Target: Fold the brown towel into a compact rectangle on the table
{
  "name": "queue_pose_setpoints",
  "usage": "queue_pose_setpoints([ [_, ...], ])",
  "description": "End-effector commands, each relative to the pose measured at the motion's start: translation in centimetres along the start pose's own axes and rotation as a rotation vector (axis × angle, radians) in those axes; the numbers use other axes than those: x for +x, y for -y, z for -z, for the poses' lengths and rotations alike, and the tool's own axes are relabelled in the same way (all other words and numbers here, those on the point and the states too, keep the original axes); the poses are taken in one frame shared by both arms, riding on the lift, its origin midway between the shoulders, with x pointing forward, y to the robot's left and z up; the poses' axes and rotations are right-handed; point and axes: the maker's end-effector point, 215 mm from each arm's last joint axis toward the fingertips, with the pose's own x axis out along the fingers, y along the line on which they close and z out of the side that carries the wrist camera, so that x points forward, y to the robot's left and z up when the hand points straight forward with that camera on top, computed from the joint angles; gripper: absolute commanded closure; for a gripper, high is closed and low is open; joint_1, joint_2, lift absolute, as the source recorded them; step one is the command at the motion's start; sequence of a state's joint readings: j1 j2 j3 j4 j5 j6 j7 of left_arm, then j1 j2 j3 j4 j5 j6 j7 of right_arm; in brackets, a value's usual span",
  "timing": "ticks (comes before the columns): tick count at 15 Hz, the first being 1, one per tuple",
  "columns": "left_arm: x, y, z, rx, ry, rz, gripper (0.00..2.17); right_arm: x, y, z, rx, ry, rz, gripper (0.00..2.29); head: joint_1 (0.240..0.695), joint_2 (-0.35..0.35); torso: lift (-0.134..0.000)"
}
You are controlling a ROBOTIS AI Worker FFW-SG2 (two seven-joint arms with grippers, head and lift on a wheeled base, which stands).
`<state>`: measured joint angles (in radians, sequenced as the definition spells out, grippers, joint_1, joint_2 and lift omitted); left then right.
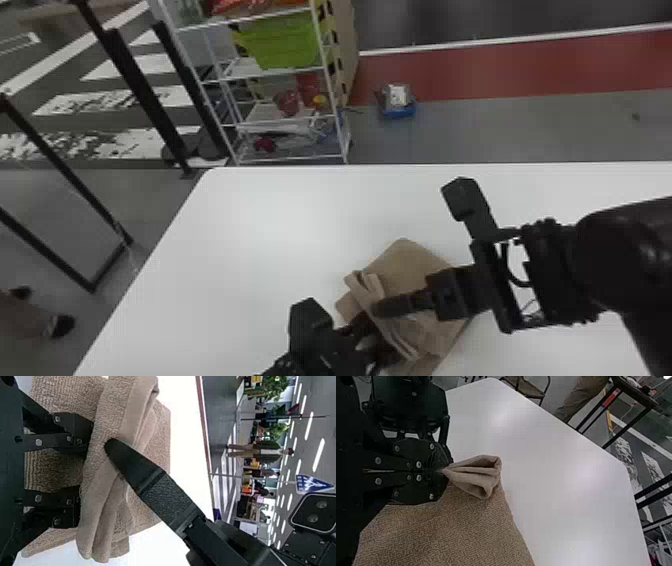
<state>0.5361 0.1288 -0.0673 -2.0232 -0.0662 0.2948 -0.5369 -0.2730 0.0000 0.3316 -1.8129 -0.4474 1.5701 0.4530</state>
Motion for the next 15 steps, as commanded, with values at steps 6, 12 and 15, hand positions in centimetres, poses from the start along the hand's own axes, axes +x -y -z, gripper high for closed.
queue_pose_setpoints([
  [6,-0.3,-0.2,0.2,0.000,0.000,-0.005,0.81,-0.9,-3.8,0.1,-0.001,0.049,-0.120,0.04,0.695,0.308,-0.124],
  [12,-0.5,0.0,0.0,0.007,0.002,-0.007,0.81,-5.1,-4.3,-0.6,0.012,0.193,-0.128,0.05,0.695,0.319,-0.124],
  [15,-0.5,0.2,-0.1,0.008,0.003,-0.006,0.81,-5.4,-3.1,1.3,0.083,0.204,-0.141,0.33,0.695,0.277,-0.124],
])
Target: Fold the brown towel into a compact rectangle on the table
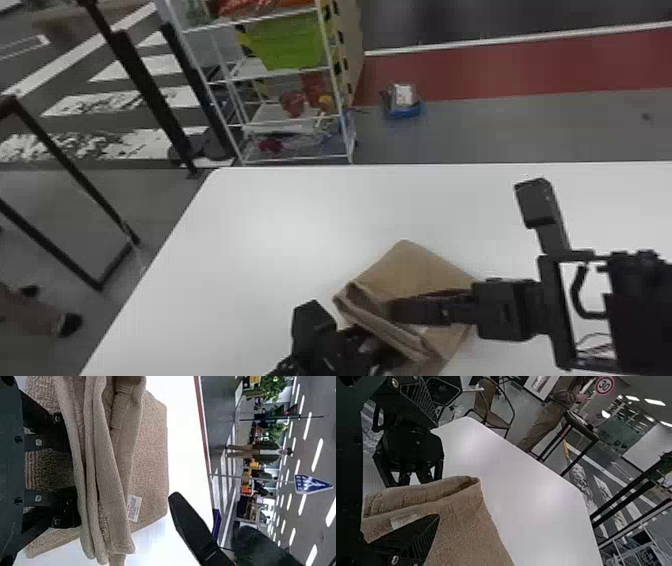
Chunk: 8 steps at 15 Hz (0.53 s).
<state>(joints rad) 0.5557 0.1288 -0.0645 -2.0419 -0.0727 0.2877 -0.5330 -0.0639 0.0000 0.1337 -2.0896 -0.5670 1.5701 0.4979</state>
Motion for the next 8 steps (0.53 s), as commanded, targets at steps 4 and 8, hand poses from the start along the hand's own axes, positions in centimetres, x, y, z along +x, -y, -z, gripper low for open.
queue_pose_setpoints([
  [4,0.0,0.5,0.2,0.007,-0.008,0.005,0.81,-1.0,0.3,-0.5,0.014,0.187,-0.072,2.25,0.695,0.261,-0.124],
  [8,-0.1,0.6,0.6,0.003,-0.015,0.005,0.81,-4.6,0.5,-4.1,-0.093,0.526,-0.096,2.25,0.695,0.229,-0.124],
])
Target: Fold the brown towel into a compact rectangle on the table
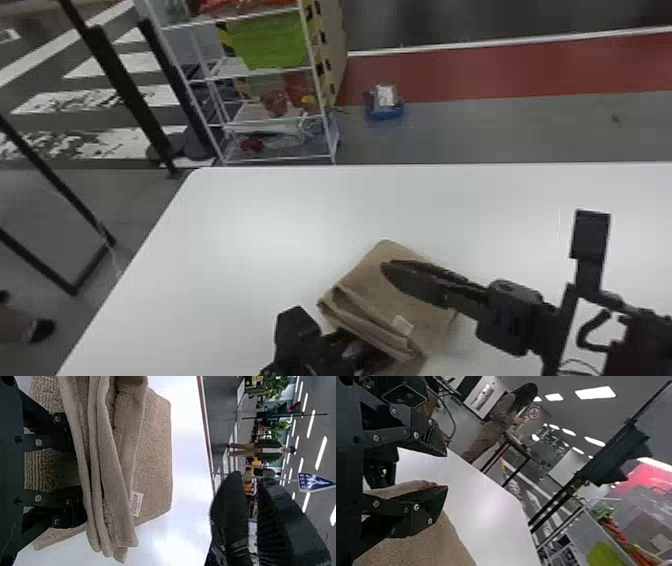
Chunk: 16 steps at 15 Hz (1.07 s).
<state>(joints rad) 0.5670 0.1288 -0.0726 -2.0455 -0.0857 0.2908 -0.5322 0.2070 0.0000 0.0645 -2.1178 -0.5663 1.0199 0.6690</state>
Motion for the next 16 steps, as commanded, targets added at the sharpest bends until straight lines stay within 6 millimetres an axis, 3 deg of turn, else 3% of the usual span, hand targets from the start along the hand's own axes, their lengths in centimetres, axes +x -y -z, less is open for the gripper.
queue_pose_setpoints([
  [1,0.0,0.1,0.1,-0.001,-0.001,0.001,0.81,-1.9,0.2,-3.2,-0.083,0.178,0.003,2.25,0.695,0.219,-0.124],
  [2,0.0,0.1,0.1,-0.001,-0.001,0.001,0.81,-2.4,0.5,-4.1,-0.118,0.214,0.017,2.25,0.695,0.205,-0.124],
  [3,0.0,0.1,0.1,-0.001,-0.001,0.001,0.81,-2.5,1.3,-3.7,-0.125,0.203,0.043,2.25,0.695,0.192,-0.124],
  [8,-0.1,-0.3,0.2,0.000,-0.004,-0.005,0.81,-2.2,5.5,1.5,-0.141,0.093,0.194,2.25,0.695,0.157,-0.124],
  [16,0.1,-0.3,0.3,-0.004,-0.004,-0.003,0.81,-1.1,10.6,3.9,-0.065,0.026,0.246,2.25,0.695,0.156,-0.124],
])
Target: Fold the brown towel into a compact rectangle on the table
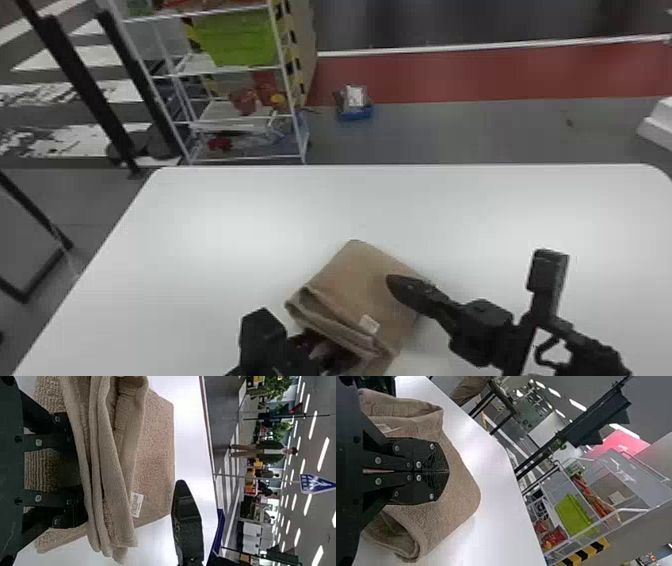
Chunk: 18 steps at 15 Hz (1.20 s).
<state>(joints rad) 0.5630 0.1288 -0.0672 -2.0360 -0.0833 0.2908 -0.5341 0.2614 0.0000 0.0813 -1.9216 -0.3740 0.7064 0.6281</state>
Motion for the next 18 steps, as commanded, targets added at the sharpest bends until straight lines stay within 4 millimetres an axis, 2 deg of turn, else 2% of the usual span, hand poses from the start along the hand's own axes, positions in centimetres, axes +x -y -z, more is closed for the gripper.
queue_pose_setpoints([
  [1,0.0,-0.1,-0.1,-0.001,0.002,0.000,0.81,0.7,0.8,0.8,0.027,-0.032,-0.001,2.25,0.695,0.156,-0.124],
  [4,-0.1,-0.2,-0.5,0.004,0.009,-0.002,0.81,1.2,1.1,3.2,0.097,-0.169,0.001,2.25,0.695,0.163,-0.124],
  [8,-0.2,-0.4,-0.6,0.003,0.008,-0.001,0.81,1.8,2.0,3.3,0.112,-0.204,0.011,2.25,0.695,0.176,-0.124],
  [12,-1.7,-2.2,-1.6,-0.004,0.016,-0.030,0.81,2.3,2.8,3.2,0.114,-0.222,0.026,2.25,0.695,0.180,-0.124],
  [15,-4.8,-4.7,-5.2,-0.010,0.095,-0.073,0.81,2.5,2.9,2.1,0.101,-0.209,0.026,2.25,0.695,0.202,-0.124],
  [18,-10.2,-10.1,-11.3,-0.025,0.243,-0.178,0.81,2.6,3.3,1.3,0.097,-0.211,0.031,2.25,0.695,0.251,-0.124],
])
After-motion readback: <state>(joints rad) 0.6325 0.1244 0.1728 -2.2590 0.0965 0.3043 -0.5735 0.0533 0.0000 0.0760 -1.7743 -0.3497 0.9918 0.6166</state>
